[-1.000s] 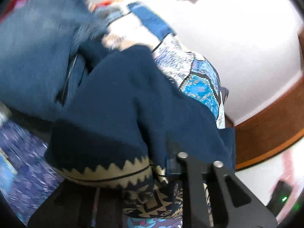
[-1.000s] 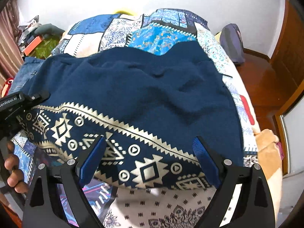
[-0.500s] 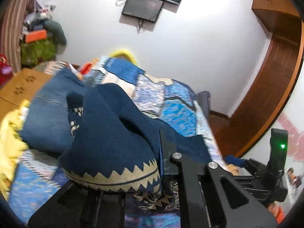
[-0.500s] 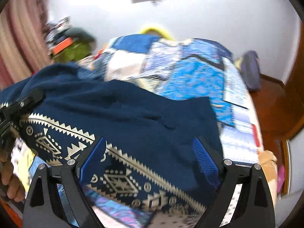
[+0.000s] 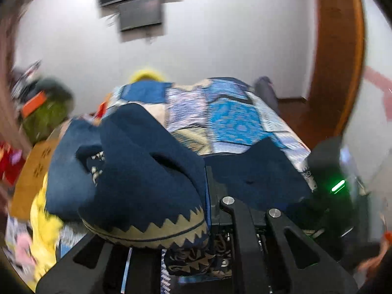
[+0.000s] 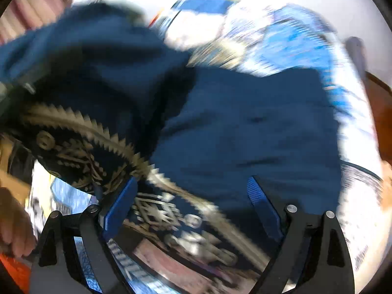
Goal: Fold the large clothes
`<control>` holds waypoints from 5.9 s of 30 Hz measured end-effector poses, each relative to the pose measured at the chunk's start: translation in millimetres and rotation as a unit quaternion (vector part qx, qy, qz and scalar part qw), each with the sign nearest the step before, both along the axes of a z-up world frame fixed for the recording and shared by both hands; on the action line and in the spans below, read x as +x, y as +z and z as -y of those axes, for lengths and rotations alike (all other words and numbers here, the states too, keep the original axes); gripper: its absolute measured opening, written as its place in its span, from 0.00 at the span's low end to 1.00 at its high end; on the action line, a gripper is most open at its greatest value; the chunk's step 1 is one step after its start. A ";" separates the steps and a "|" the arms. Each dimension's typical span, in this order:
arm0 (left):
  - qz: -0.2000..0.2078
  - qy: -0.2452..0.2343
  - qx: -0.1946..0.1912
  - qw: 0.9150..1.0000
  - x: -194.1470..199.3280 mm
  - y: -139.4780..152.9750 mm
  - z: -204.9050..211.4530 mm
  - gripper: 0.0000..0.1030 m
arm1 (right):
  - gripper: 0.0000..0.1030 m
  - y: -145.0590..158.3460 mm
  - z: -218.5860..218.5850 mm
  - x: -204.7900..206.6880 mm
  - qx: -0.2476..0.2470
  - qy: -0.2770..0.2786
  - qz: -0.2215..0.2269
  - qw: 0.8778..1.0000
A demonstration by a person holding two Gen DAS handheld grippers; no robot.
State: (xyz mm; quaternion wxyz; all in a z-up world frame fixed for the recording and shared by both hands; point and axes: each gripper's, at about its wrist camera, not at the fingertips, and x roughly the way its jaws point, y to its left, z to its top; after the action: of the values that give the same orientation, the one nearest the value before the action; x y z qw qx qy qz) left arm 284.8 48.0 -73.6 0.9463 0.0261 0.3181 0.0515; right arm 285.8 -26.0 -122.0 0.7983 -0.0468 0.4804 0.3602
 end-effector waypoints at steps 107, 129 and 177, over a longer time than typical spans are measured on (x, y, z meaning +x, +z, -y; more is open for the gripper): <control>-0.086 -0.062 -0.347 0.932 23.4 -19.3 -103.5 0.59 | 0.21 55.8 64.3 24.5 0.182 0.030 -0.068 0.980; -0.114 -0.001 -0.244 0.963 -21.4 -72.5 -256.3 0.56 | 1.00 -62.4 -129.9 27.9 0.035 0.052 -0.075 0.995; -0.100 0.114 -0.096 0.984 -22.6 -14.5 -328.4 0.79 | 0.67 -10.3 -189.3 64.7 -0.006 0.005 0.009 1.000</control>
State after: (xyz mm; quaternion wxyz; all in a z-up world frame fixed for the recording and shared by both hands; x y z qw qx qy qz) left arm 262.3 376.4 -88.1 0.8959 -0.0969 0.4150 0.1256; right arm 350.5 163.3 -132.3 0.8005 -0.0572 0.4751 0.3608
